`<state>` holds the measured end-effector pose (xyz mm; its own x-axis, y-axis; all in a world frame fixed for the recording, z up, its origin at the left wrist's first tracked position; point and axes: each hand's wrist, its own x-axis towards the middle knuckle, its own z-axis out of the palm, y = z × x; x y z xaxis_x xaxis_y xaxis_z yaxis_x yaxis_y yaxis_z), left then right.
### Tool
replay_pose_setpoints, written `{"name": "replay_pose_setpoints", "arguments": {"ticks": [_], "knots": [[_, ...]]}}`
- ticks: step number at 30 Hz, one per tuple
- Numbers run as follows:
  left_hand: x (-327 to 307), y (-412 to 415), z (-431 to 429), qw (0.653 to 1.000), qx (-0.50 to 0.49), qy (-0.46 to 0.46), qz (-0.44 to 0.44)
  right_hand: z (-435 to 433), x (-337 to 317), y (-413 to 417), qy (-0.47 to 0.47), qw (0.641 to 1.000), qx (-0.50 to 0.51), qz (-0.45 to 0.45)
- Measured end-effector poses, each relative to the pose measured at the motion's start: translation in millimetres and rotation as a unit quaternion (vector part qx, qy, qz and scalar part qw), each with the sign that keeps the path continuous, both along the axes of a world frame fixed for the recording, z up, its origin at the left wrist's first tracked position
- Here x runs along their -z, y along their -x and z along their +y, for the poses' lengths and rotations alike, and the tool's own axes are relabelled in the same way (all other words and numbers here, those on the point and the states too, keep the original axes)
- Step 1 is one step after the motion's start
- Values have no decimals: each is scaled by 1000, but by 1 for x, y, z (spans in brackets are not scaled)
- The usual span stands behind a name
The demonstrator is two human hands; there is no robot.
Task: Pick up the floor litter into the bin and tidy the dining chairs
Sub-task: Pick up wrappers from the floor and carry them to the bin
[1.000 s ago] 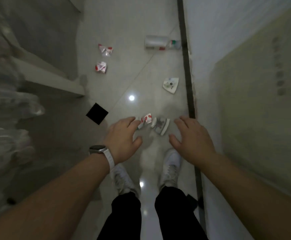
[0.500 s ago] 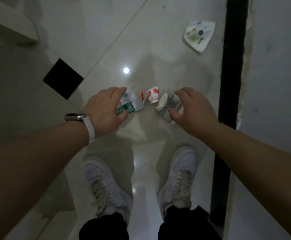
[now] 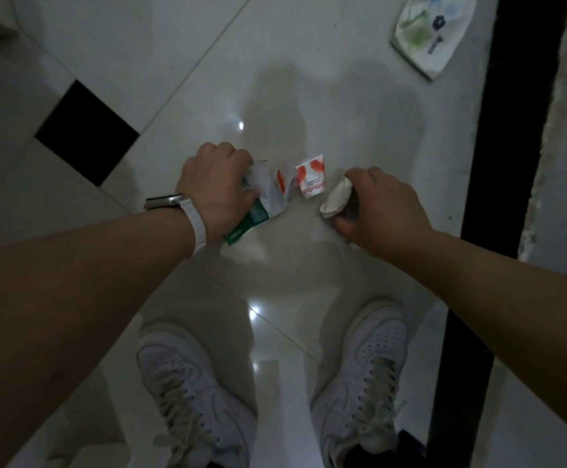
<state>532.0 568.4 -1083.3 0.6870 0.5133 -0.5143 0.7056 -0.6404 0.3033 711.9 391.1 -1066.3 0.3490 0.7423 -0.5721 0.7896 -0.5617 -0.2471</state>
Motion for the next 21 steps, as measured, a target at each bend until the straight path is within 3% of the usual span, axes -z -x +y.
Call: {"name": "replay_pose_setpoints", "arguments": {"ticks": [5,12,21], "knots": [[-11,0,3,995,-52,79,-32,8,-13,2,25,999,22,29],[-79,11,-8,974,-176,116,-81,13,-71,13,2,995,70,69],[-213,-14,-15,947,-269,67,-163,34,-219,-13,-57,986,120,97]]}}
